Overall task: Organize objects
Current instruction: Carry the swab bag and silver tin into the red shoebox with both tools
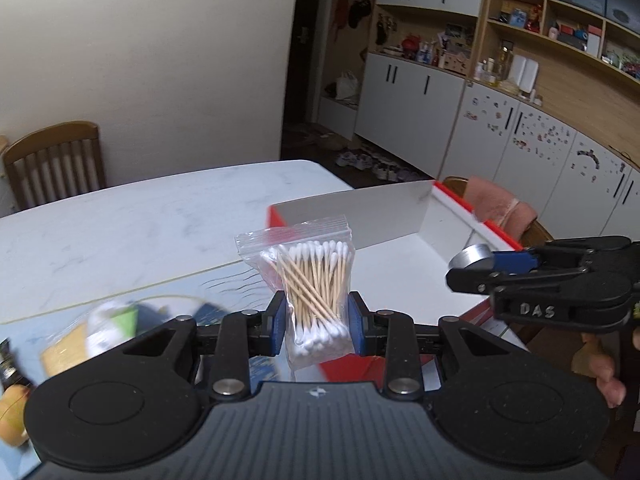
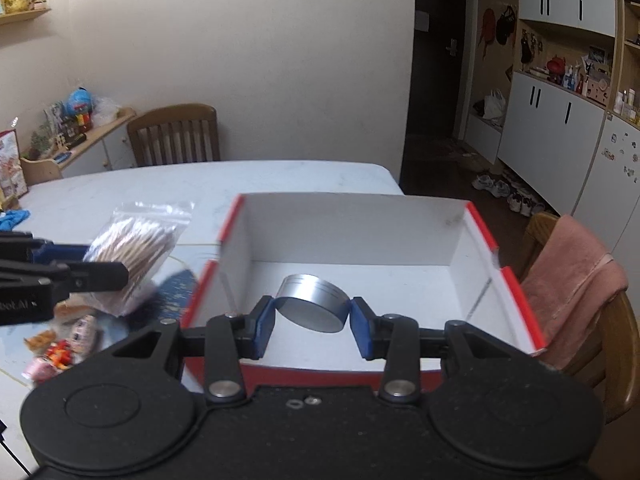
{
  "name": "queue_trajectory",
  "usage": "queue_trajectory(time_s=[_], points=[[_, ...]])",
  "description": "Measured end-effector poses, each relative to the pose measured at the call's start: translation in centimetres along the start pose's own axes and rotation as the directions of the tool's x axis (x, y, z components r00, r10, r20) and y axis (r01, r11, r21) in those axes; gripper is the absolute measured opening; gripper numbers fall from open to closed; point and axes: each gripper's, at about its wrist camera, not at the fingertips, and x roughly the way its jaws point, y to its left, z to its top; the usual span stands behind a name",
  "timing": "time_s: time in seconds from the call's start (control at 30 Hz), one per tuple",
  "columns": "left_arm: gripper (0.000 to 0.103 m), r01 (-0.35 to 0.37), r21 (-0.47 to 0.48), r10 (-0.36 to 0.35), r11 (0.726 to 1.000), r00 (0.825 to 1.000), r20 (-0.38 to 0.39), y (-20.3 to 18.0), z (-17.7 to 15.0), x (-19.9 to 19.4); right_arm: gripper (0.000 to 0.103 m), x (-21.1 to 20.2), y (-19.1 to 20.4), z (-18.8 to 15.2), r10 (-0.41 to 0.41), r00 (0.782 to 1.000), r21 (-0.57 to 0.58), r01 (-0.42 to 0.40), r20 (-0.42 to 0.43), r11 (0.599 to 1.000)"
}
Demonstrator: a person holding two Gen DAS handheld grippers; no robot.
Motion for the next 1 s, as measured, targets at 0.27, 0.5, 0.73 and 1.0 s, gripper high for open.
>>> queue_trajectory(time_s=[0.27, 0.5, 0.73, 1.0], points=[[0.03, 0.043, 0.048, -0.039, 0.998, 0.996, -0.079, -3.3, 2.5, 5.4, 0.04, 2.3, -4.0, 0.7, -0.016, 0.998, -0.024, 0.015, -0.065, 1.0], [0.03, 0.078, 0.044, -0.068, 0.996, 0.979, -0.194, -4.6, 3.9, 11.1, 0.04, 5.0, -7.3, 0.7, 0.003, 0.985, -0.008, -0.004, -0.171, 1.0], [0.03, 0.066, 0.041, -0.049, 0.997, 0.947, -0.318, -5.5, 4.4, 16.7, 0.04, 8.4, -8.5, 1.2, 0.042, 0.951, -0.021, -0.051, -0.306, 0.998], [0.03, 0.067, 0.07, -0.03, 0.995, 0.899, -0.438, -6.4, 3.9, 21.2, 0.04, 11.5, -7.7, 0.3, 0.016, 0.901, -0.113, -0.072, -0.433, 0.991]])
